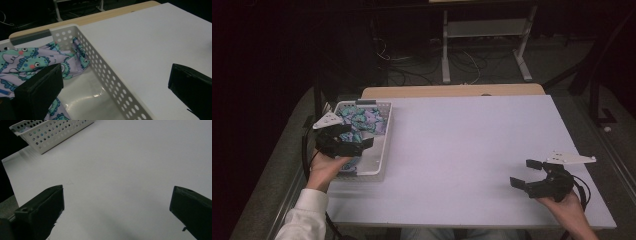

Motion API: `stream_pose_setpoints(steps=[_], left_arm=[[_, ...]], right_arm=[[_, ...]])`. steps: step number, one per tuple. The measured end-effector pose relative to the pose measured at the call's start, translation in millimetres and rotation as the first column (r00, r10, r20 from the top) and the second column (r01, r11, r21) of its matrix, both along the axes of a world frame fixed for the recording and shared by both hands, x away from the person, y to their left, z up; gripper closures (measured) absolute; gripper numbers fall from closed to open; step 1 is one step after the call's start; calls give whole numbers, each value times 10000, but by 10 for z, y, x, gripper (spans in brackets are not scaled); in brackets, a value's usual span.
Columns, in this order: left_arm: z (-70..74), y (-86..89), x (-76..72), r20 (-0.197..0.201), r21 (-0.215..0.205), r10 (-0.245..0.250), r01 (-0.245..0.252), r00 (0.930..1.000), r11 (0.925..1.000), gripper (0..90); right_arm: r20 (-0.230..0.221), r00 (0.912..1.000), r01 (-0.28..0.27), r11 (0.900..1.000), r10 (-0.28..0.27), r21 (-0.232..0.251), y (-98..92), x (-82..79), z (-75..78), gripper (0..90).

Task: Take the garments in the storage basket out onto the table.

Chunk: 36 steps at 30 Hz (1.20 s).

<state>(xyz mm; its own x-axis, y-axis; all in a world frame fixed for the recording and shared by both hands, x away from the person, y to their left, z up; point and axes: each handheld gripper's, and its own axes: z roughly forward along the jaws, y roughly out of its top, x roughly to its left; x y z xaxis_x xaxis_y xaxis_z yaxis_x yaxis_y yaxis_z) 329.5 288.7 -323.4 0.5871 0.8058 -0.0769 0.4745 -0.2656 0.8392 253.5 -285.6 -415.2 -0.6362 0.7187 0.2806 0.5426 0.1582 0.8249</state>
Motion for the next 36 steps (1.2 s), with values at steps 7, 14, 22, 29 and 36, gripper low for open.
stream_pose_setpoints(steps=[7,14,22,29,36], left_arm=[[40,62,92,-53,232,253,-252,9997,9994,0],[48,102,180,-138,395,450,-444,9989,9982,0],[15,158,322,-386,548,760,-738,9964,9958,0],[5,148,420,-545,832,909,-862,9944,9928,0],[22,138,535,-694,1089,1051,-972,9920,9893,0]], right_arm=[[-40,10000,-48,10000,48,-44,12,7,-4,0],[-32,10000,-41,10000,41,-45,11,6,-5,0],[-31,9999,-103,9999,103,-75,17,11,-7,0],[-39,9999,-98,9999,98,-78,16,9,-8,0],[-32,9999,-101,9999,100,-80,15,12,-11,0]])
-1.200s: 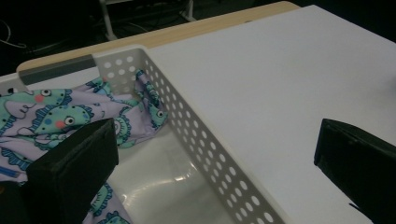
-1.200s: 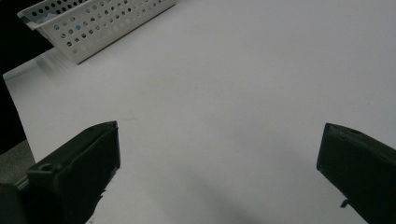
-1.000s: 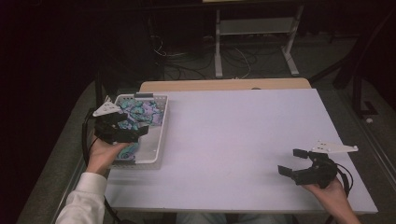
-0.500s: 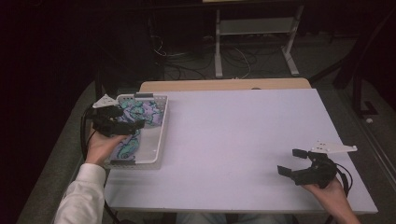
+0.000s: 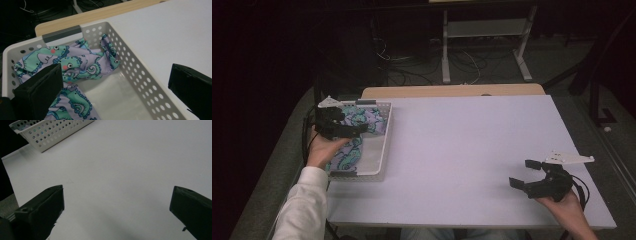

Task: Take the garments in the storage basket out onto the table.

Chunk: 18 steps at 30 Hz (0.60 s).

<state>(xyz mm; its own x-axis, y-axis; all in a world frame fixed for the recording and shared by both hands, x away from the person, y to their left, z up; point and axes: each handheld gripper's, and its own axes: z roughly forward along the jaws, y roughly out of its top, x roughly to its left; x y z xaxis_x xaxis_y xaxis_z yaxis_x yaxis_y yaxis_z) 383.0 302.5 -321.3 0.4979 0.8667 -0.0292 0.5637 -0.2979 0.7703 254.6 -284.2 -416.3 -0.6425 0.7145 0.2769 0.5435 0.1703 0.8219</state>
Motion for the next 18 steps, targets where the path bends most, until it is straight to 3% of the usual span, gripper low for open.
stream_pose_setpoints(steps=[9,18], left_arm=[[2,60,190,-387,496,322,-302,9987,9983,0],[-106,122,376,-759,773,734,-675,9944,9947,0]], right_arm=[[-29,10000,-30,10000,30,-28,9,2,-7,0],[-48,10000,-48,10000,47,-81,10,4,-16,0]])
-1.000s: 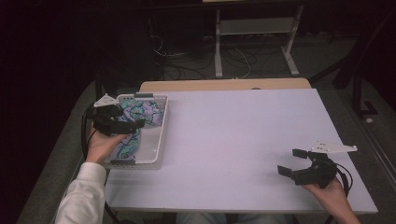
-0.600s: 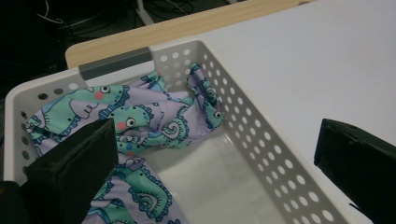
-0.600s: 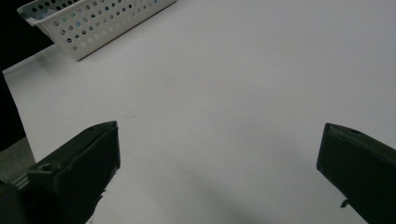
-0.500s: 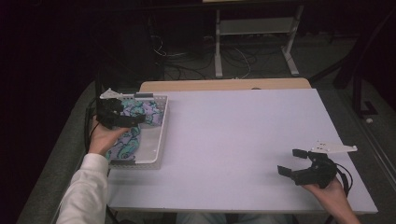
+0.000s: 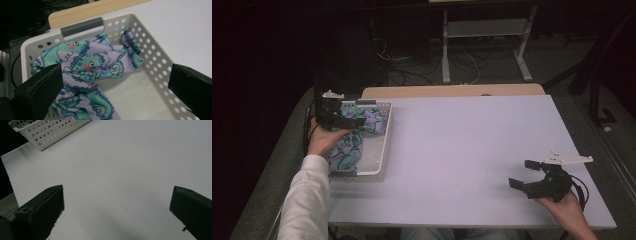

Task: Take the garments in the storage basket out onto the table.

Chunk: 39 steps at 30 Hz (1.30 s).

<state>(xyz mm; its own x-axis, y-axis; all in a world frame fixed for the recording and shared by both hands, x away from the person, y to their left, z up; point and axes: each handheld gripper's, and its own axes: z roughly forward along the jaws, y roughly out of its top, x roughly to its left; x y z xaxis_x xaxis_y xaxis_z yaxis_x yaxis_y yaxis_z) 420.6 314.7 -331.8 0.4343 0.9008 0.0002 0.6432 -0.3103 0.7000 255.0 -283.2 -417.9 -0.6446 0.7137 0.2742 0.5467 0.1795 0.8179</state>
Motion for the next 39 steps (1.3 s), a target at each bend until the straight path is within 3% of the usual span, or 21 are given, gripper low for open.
stream_pose_setpoints(steps=[12,17,20,32,39], left_arm=[[-203,61,151,-540,773,532,-489,9971,9958,0],[-322,35,222,-891,1357,989,-863,9911,9870,0],[-380,31,260,-1057,1475,1142,-980,9878,9842,0],[-558,49,365,-1159,1932,1777,-1533,9772,9691,0],[-608,-8,411,-1327,2336,2181,-1834,9668,9549,0]], right_arm=[[-32,10000,-46,10000,46,-25,7,-3,-3,0],[-28,10000,-49,10000,49,-23,8,-6,-3,0],[-55,10000,-42,10000,42,-26,9,-6,-6,0],[-90,9998,-157,9998,156,-117,32,3,-21,0],[-136,9998,-164,9999,164,-43,29,8,-27,0]])
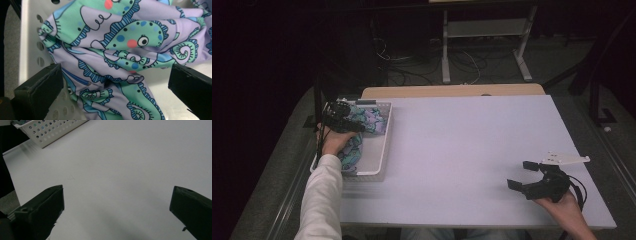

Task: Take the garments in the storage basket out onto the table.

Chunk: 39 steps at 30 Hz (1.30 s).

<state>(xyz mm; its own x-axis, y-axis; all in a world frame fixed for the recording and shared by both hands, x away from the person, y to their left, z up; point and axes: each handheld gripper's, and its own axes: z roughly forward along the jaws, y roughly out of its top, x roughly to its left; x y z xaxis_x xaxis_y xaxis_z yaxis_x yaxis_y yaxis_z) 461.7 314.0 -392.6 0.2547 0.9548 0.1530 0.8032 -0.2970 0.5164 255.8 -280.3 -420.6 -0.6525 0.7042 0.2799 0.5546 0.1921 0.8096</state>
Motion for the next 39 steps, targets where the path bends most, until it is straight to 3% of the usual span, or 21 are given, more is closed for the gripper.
stream_pose_setpoints(steps=[3,10,20,26,31,39], left_arm=[[-33,-33,19,-211,219,68,-64,9998,9997,0],[-71,-69,47,-278,405,377,-365,9989,9985,2],[-104,-95,59,-322,671,542,-520,9980,9964,109],[-148,-103,78,-613,953,616,-556,9962,9939,170],[-183,-112,95,-747,948,603,-531,9954,9941,223],[-236,-158,119,-759,1335,664,-558,9949,9895,238]], right_arm=[[3,10000,-24,10000,24,-9,5,0,0,0],[14,10000,-40,10000,40,4,4,-1,1,0],[-3,10000,-14,9997,14,243,-13,-3,7,0],[-4,10000,-22,9995,22,327,-16,0,8,0],[0,10000,20,9993,-20,383,-27,-1,11,0],[-6,10000,22,9991,-22,433,-30,1,12,0]])
